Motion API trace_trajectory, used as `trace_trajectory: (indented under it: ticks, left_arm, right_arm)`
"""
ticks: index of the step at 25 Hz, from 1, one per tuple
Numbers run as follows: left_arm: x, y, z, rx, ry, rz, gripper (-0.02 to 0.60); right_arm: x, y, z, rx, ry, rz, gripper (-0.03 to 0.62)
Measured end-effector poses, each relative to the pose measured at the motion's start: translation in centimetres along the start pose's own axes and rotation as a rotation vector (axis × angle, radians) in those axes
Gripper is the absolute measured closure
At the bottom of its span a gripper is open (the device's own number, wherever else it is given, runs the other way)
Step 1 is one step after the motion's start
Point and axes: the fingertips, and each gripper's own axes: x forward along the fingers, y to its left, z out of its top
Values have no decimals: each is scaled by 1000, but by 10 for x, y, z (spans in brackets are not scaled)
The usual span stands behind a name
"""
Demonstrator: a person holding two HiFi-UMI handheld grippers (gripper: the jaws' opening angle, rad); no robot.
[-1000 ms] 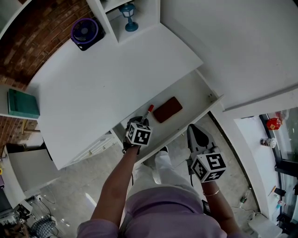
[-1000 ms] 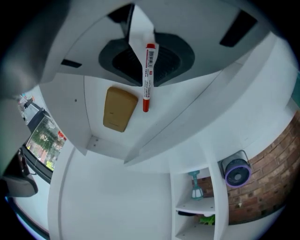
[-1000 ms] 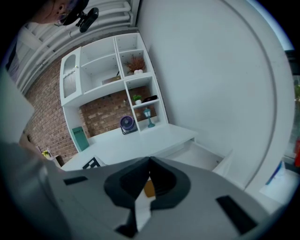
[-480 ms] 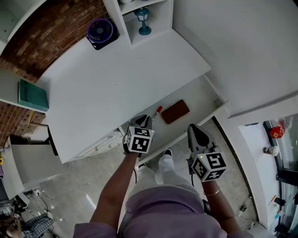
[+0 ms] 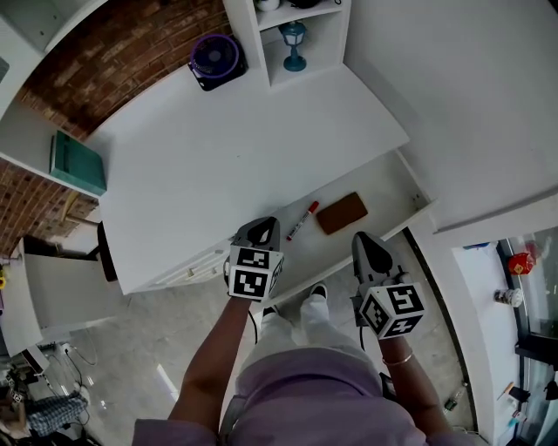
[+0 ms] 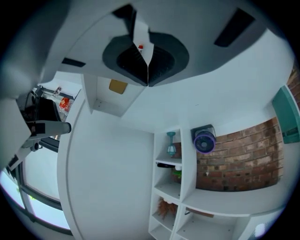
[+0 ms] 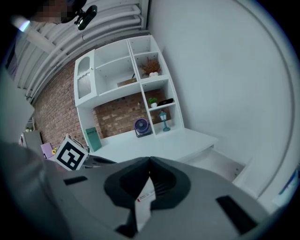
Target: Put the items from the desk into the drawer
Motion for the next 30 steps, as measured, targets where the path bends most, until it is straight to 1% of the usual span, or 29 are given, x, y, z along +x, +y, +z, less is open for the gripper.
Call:
trace_trajectory:
  ticks: [14,21,30]
  left_arm:
    - [-72,41,15,-111,-167,70,581]
    - [-103,61,14,-128,-228,113,581]
    - [-132,77,8,-141,-273,129,581]
  right_arm:
    - [15,42,8,-42,1,60,591]
    - [21,59,10,-64,6,86,591]
    - [22,74,14,-104,7,86,592]
